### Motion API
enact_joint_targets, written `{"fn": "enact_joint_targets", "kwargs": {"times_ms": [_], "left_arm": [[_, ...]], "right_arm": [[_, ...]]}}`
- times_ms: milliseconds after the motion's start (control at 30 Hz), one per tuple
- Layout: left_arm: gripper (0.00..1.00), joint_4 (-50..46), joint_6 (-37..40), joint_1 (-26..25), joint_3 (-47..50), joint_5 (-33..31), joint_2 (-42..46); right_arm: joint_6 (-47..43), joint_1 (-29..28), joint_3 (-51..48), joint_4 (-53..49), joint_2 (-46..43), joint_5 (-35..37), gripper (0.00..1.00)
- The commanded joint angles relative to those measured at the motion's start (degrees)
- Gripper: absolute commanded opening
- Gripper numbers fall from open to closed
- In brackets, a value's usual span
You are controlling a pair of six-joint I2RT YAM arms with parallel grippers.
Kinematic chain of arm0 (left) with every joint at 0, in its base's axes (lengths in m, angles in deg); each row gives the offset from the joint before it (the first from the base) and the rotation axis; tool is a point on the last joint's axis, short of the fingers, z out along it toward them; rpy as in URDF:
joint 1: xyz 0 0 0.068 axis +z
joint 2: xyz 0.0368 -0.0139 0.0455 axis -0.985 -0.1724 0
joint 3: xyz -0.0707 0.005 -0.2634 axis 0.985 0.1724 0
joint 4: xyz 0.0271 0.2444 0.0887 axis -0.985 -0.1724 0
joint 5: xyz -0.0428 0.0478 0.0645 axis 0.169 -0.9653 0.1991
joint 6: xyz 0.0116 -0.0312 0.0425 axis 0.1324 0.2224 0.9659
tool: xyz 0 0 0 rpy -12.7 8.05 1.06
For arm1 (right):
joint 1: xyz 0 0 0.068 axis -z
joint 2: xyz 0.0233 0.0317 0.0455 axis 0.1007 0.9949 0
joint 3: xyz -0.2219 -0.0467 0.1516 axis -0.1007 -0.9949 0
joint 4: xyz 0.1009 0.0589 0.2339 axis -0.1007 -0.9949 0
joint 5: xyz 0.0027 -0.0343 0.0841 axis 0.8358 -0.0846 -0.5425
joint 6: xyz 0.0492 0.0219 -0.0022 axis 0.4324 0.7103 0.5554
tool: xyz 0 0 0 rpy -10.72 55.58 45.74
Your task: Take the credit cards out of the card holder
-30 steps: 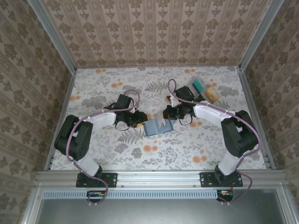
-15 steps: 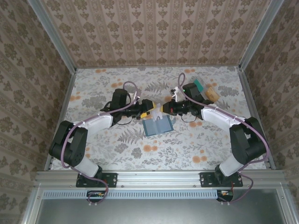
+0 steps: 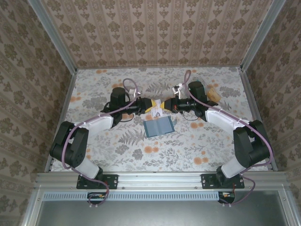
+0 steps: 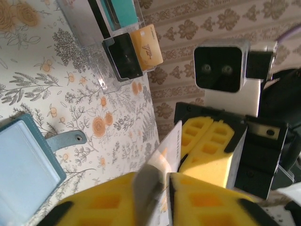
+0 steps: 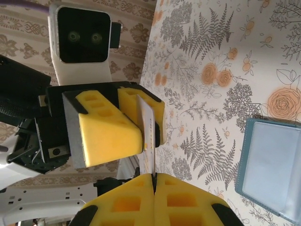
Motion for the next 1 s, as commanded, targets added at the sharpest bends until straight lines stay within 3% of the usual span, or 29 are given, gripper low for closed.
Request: {"fn": "enact_joint_targets", "kwargs": {"times_ms": [0,67,167,267,533,733,867,967], "left_arm": [[0.10,2.59,-0.89,0.26,0.79,0.25,1.65],[0.00,3.96,-3.21,0.14,1.33,-1.23,2.36],[0.00,6.38,-6.46,-0.14,1.80,-3.08,3.73],[0.00,4.98,-6.96,-0.25,1.79,-5.68,5.55],[0.00,8.00,-11.55,-0.44,2.64,-8.76,6.12],[0.00,8.58,-12.80,-0.47,3.32,-9.75,6.14],[0.00,8.48,-13.09,-0.40,3.75,-10.11,6.12],[0.00,7.09,-12.81,-0.14,3.87,-10.20,6.18]], "right_arm": [[2.97,0.25,-1.06,3.62,-1.93,-1.33,0.00],[5.90,0.23,-2.13,6.92,-2.39,-0.74,0.06],[12.09,0.17,-4.92,14.12,-3.21,0.62,0.27],[16.23,-0.02,-6.91,18.29,-4.53,2.20,0.37],[21.35,-1.85,-7.15,21.04,-4.43,2.67,0.39],[24.60,-2.73,-6.41,24.67,-3.41,2.40,0.32],[24.52,-2.75,-5.76,23.22,-3.69,2.72,0.12],[19.68,-2.75,-4.15,15.86,-4.66,4.13,0.00]]}}
